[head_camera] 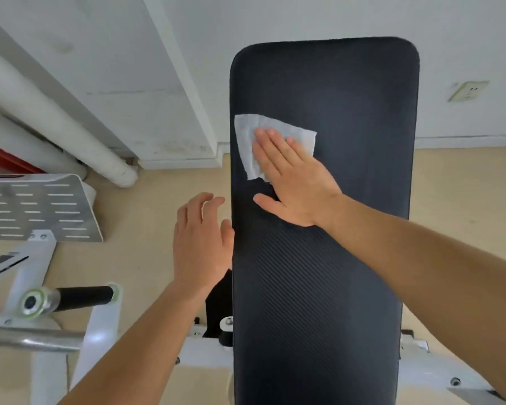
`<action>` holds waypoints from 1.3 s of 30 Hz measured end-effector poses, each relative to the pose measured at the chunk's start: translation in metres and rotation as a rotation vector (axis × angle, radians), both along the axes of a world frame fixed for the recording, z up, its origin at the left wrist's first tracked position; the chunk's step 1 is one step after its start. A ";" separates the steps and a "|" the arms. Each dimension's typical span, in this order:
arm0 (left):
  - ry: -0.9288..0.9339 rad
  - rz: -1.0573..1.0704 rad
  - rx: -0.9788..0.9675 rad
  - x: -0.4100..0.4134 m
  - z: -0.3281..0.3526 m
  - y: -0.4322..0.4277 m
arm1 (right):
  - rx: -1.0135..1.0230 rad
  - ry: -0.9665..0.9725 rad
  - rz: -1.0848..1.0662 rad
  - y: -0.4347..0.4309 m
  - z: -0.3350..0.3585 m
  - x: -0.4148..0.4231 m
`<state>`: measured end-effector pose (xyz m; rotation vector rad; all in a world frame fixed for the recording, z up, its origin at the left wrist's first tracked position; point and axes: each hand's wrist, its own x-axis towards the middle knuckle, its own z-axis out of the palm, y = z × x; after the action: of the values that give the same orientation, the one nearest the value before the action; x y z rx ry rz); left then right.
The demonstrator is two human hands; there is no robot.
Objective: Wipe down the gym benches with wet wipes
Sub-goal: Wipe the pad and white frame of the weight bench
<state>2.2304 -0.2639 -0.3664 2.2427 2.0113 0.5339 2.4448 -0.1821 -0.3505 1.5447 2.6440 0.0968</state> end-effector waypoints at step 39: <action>0.099 -0.044 -0.109 0.054 -0.077 -0.104 | 0.014 -0.045 0.132 -0.180 -0.084 0.036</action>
<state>2.2848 -0.3680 -0.4435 2.2838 1.9783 0.3078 2.4808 -0.3617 -0.4341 1.3540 2.7127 0.1558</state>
